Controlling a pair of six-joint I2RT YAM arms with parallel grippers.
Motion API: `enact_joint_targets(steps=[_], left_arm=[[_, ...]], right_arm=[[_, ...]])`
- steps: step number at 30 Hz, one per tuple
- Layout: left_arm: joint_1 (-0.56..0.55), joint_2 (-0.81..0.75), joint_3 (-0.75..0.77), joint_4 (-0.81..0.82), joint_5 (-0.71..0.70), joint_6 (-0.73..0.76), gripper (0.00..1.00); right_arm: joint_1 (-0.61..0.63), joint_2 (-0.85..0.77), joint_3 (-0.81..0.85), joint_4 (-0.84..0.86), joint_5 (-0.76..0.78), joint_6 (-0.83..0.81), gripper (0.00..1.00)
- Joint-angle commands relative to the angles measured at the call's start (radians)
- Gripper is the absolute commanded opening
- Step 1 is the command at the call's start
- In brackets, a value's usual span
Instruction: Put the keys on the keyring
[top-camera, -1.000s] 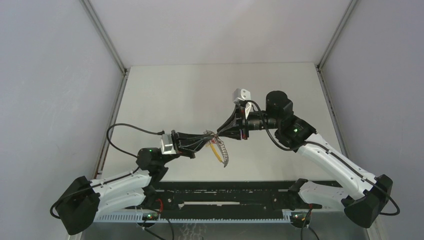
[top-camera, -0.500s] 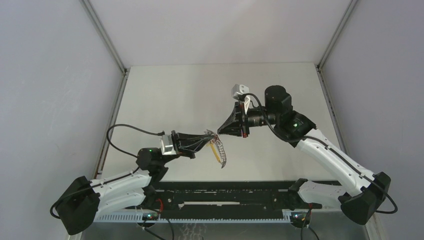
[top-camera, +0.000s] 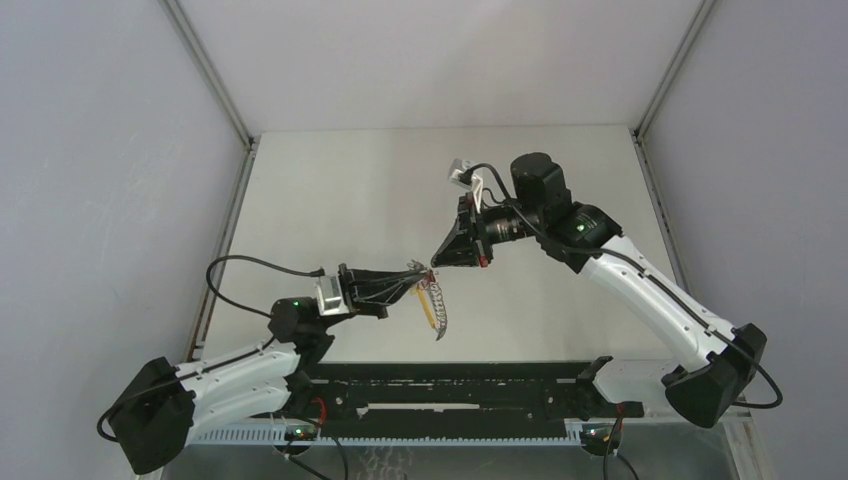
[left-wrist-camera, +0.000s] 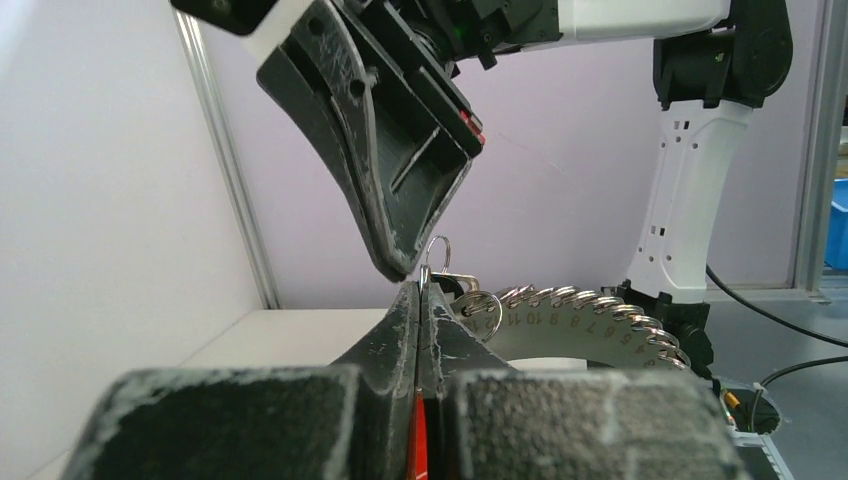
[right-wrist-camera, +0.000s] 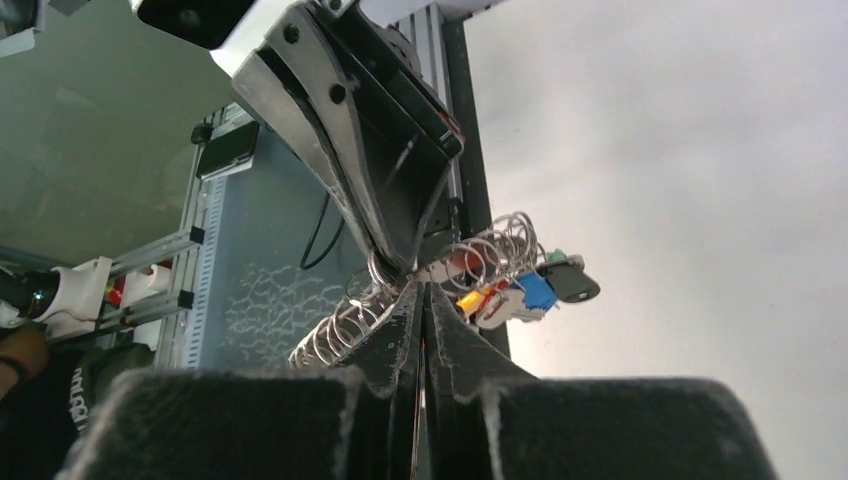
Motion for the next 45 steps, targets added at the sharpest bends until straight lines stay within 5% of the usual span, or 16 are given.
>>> enact_joint_targets(steps=[1, 10, 19, 32, 41, 45], left_arm=[[-0.001, -0.025, 0.001, 0.080, -0.026, 0.026, 0.00], [-0.001, -0.016, -0.002, 0.080, -0.081, -0.013, 0.00], [-0.003, -0.030, 0.005, 0.080, -0.076, -0.034, 0.00], [-0.004, -0.028, 0.006, 0.082, -0.073, -0.028, 0.00], [-0.004, -0.034, 0.008, 0.082, -0.061, -0.018, 0.00], [-0.004, -0.033, 0.009, 0.096, -0.049, -0.012, 0.00]], right_arm=[[0.007, -0.051, 0.031, -0.036, 0.039, -0.029, 0.04], [0.044, -0.266, -0.139, 0.099, 0.181, -0.228, 0.33], [0.135, -0.240, -0.204, 0.218, 0.275, -0.298, 0.37], [0.142, -0.213, -0.205, 0.290, 0.210, -0.257, 0.28], [0.091, -0.196, -0.203, 0.314, 0.134, -0.156, 0.00], [0.036, -0.180, -0.197, 0.318, 0.070, -0.058, 0.00]])
